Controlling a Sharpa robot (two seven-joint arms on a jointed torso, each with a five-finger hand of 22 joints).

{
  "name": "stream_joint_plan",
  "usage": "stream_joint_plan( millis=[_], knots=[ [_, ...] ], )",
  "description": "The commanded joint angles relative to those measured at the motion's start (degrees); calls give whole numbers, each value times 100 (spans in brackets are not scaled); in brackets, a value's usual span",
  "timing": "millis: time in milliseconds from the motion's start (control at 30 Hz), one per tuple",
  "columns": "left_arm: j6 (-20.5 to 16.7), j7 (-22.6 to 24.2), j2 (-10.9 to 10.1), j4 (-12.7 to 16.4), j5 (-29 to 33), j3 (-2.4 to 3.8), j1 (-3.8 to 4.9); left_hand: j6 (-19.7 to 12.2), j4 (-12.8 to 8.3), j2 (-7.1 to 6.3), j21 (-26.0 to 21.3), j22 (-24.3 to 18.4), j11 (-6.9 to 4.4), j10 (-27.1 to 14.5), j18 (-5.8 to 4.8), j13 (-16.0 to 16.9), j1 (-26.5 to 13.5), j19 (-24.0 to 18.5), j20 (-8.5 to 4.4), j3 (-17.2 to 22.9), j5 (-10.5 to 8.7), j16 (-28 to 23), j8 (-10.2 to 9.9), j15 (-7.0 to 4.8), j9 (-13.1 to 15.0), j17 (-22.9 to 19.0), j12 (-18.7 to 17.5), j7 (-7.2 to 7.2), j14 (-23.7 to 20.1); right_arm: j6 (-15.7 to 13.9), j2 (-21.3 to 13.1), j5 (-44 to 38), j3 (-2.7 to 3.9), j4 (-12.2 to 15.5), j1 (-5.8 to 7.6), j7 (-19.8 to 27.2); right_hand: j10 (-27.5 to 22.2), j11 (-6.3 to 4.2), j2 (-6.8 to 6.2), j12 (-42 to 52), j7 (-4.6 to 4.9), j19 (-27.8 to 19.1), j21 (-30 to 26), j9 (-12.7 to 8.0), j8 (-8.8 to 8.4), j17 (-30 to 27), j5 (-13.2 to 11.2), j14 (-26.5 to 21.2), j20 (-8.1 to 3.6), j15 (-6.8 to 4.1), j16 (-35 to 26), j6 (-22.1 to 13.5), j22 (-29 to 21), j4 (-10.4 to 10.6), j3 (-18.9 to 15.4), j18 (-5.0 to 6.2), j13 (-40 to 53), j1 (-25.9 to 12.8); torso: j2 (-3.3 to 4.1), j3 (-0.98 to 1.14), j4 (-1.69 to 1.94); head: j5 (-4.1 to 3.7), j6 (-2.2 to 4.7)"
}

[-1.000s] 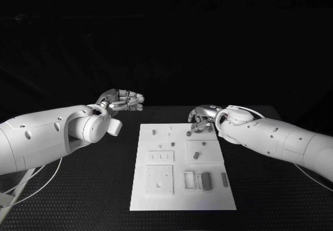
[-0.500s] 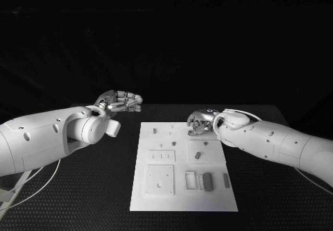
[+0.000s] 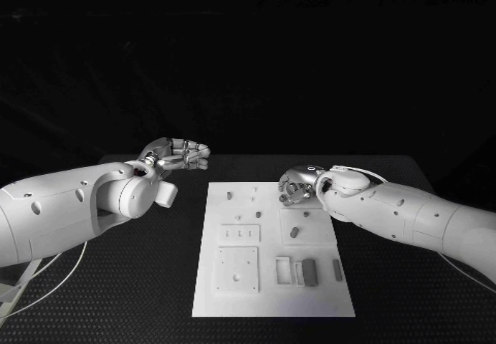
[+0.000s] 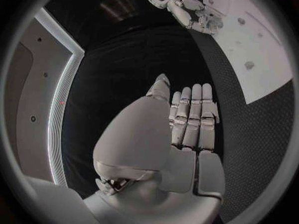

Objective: Assemble the parts on the task board

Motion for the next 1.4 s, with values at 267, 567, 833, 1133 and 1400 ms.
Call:
stream_joint_plan(
  millis=[267,567,833,1133,1400],
  knots=[
    [63,68,16,-4,-25,5,4,8,-9,-10,-25,-10,27,3,0,-7,-42,4,22,-38,-26,-36,-19,16,-11,13,-35,31,-23,87,22,-132,0,-23,-22,-16,85,-16,40,71,-19,5,94,2,3,213,-4,178,-67,-38,143,89,137,-1,68,86,41,-21,27,8,8,3,-10],
    [61,69,3,2,-40,5,4,9,-11,-23,-30,-12,27,6,0,-9,-28,4,23,-40,-28,-45,-24,16,-16,18,-44,33,-22,83,28,-153,0,-55,-38,-13,129,-42,126,116,-47,-16,150,25,63,268,-4,202,-81,-63,187,230,132,-1,141,86,89,-20,47,17,2,10,52],
    [67,72,6,-5,-40,5,4,11,-8,-21,-32,-12,28,8,0,-9,-31,5,25,-41,-28,-49,-25,17,-18,20,-47,33,-21,59,25,-169,0,-49,-39,8,181,-63,178,164,-72,-35,222,57,156,300,-4,218,-81,-81,222,498,123,7,536,86,140,-51,55,15,4,-6,68],
    [63,66,8,-10,-40,5,4,11,-7,-21,-34,-13,28,9,-1,-9,-33,5,25,-42,-29,-53,-26,18,-20,22,-50,33,-20,60,37,-169,1,-17,-40,14,200,-108,222,182,-121,-48,271,90,212,314,-4,228,-85,-122,239,648,121,6,682,86,160,-136,67,14,9,-8,83],
    [69,65,5,-13,-40,5,4,11,-2,-26,-40,-14,30,13,-4,-11,-66,6,29,-60,-43,-64,-32,21,-26,30,-61,34,-18,48,43,-170,1,-21,-40,-27,173,-113,147,153,-123,-55,291,87,188,295,-5,213,-89,-130,236,626,118,4,707,86,112,-183,76,15,9,-11,93]
  ],
)
